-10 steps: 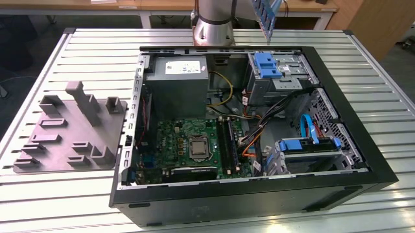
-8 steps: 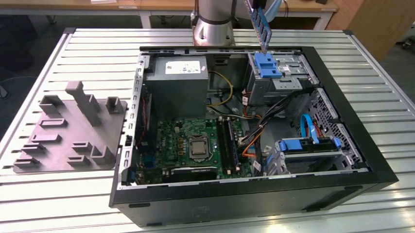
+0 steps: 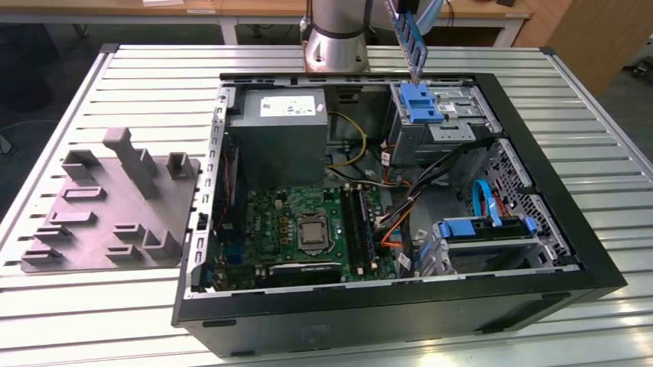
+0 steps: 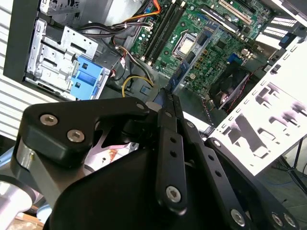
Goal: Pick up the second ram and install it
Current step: 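Insert the second ram into the second slot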
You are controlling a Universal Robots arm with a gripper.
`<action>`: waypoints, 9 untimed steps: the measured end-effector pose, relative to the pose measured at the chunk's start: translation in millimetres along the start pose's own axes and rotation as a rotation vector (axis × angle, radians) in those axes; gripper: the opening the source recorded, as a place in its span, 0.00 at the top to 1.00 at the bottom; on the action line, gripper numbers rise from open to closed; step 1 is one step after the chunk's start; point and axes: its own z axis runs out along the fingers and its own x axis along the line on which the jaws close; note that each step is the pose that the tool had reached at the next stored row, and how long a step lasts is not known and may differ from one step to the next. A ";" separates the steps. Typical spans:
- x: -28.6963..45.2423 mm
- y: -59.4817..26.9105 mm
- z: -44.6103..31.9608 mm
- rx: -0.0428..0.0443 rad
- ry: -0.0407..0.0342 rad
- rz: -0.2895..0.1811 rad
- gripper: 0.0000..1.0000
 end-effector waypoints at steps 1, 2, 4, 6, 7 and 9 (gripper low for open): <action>0.0 0.0 0.0 0.0000 0.0000 0.000 0.89; 0.0 0.0 0.0 0.0000 0.0000 0.000 0.89; 0.0 0.0 0.1 -0.0001 0.0000 0.000 0.89; 0.0 0.0 1.9 0.0000 0.0000 0.000 0.89; 0.1 0.0 3.1 0.0000 0.0001 0.000 0.89; 0.2 -0.1 5.4 -0.0001 0.0000 0.000 0.89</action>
